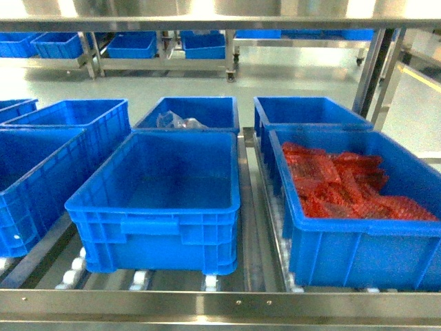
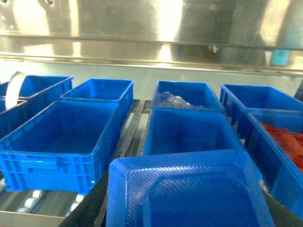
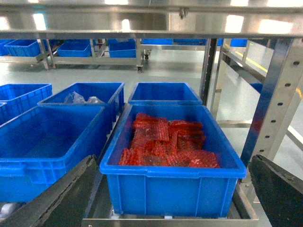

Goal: Pick blue part to blue bin on bottom shelf

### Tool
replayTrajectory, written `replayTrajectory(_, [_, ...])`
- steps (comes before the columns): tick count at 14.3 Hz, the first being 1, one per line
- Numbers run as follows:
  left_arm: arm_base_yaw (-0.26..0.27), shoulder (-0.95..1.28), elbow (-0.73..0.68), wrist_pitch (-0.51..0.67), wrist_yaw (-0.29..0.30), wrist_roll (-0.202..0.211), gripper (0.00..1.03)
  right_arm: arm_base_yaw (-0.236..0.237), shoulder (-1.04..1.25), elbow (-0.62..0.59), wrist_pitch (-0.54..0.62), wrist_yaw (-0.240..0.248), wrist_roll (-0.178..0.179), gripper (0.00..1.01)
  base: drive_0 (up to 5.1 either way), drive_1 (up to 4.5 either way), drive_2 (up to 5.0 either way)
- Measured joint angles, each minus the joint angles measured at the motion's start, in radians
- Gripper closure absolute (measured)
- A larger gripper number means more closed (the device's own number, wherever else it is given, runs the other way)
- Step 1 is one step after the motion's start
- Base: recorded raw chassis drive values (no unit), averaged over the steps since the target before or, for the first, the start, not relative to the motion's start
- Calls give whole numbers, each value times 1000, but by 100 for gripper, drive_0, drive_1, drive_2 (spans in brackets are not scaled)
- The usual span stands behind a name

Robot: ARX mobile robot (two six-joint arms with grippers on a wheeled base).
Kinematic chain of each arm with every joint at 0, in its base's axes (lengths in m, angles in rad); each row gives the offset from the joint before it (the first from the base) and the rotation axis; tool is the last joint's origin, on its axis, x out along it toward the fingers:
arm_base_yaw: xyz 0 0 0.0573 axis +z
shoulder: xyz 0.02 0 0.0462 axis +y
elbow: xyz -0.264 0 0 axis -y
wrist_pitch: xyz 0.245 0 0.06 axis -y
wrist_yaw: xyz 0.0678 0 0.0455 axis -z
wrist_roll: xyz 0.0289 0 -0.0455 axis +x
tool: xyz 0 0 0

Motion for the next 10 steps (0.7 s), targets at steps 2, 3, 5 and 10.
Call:
replayTrajectory(2, [0, 0, 0, -1, 0, 0, 59, 0, 0, 0, 0, 1, 0, 3, 0, 0, 0])
replayTrajectory(3, [0, 0, 0, -1, 0, 0, 59, 0, 0, 0, 0, 0, -1, 3, 0, 0, 0])
replayTrajectory(5, [0, 0, 0, -1, 0, 0, 59, 0, 0, 0, 0, 0, 0, 3, 0, 0, 0])
replayTrajectory(10, [0, 0, -1, -6, 1, 0, 59, 0, 0, 0, -2, 1, 0, 3, 0, 0, 0])
